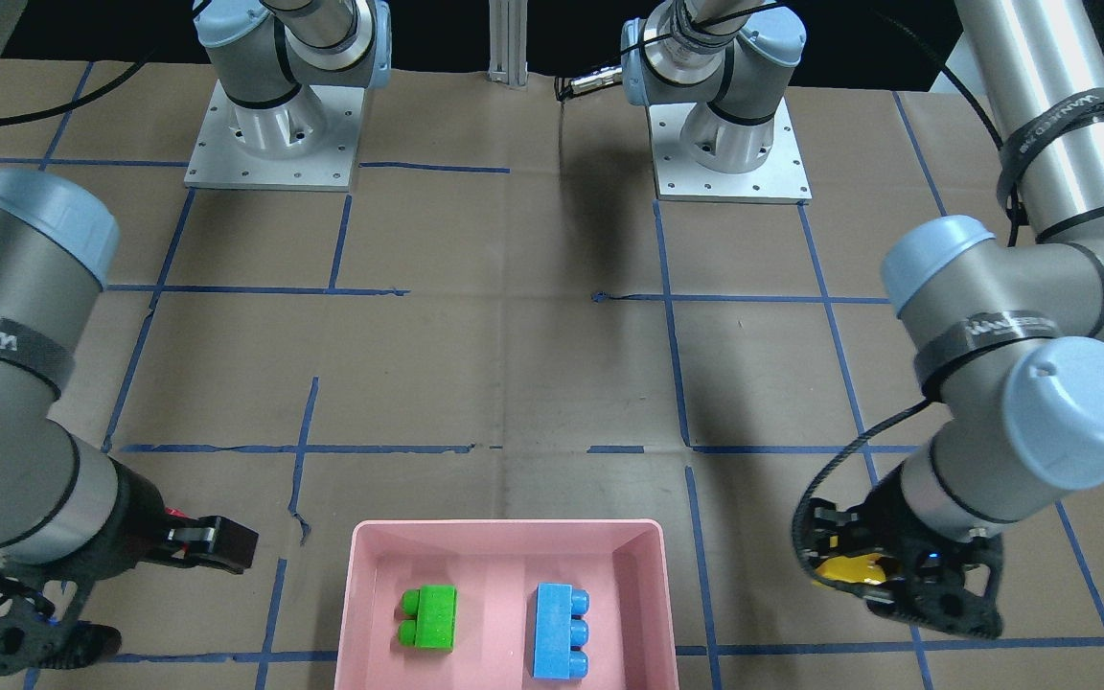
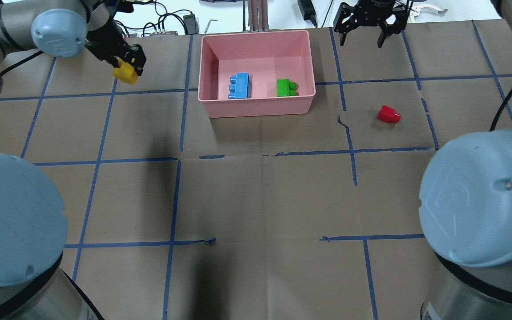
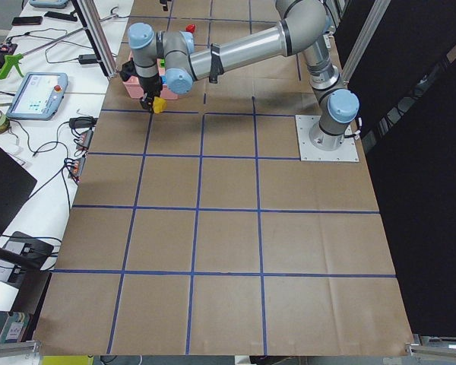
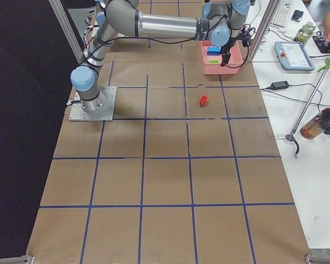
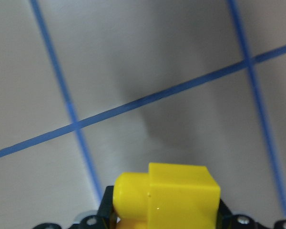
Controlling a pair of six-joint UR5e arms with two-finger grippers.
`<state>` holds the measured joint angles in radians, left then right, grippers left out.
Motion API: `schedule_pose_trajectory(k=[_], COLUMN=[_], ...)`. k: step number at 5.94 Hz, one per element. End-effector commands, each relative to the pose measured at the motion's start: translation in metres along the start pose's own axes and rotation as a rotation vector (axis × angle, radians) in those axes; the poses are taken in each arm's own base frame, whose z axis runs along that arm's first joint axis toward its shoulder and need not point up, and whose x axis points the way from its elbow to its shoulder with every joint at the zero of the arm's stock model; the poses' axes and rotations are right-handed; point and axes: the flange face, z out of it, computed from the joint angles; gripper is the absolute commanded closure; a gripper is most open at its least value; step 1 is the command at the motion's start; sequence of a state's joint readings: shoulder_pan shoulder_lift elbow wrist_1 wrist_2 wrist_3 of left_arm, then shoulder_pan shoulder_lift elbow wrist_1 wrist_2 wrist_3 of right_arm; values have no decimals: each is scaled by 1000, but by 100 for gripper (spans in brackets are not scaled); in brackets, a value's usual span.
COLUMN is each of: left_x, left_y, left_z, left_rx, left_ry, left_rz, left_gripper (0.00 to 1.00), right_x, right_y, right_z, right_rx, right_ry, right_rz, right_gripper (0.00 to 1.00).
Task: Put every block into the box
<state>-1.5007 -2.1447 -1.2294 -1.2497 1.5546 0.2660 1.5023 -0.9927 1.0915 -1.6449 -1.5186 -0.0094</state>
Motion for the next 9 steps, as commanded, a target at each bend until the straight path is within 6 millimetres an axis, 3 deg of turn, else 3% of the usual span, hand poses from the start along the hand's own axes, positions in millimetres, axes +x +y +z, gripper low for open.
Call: schedule_pose_trajectory(k=[1, 2, 3, 4, 5, 6, 7, 8, 9], left_x=[142, 196, 221, 222, 222, 217, 198, 152, 119], left_y=[-48, -59, -63, -61, -55, -38, -9, 22, 57], left_z=[15, 49, 76, 75, 53, 15, -26, -60, -87], left_rx=[84, 104, 130, 124, 114, 71, -6, -30, -37], left_ry=[34, 61, 62, 62, 59, 44, 25, 23, 21], left_rz=[-90, -95, -80, -77, -71, -71, -94, -154, -191], left_gripper=[99, 93, 78, 2, 1, 1, 1, 1, 1], right_x=[67, 95, 105, 101, 103, 105, 105, 107, 107], right_y=[36, 45, 50, 47, 43, 39, 43, 50, 51], right_z=[36, 74, 90, 96, 125, 140, 163, 190, 195], right_rx=[23, 44, 27, 26, -14, -20, -40, -15, 11], right_ry=[-1, 4, -5, -2, -24, -28, -37, -18, 0], right_rz=[-79, -248, -384, -517, -647, -740, -775, -771, -757], right_gripper=[0, 0, 0, 0, 0, 0, 0, 0, 0])
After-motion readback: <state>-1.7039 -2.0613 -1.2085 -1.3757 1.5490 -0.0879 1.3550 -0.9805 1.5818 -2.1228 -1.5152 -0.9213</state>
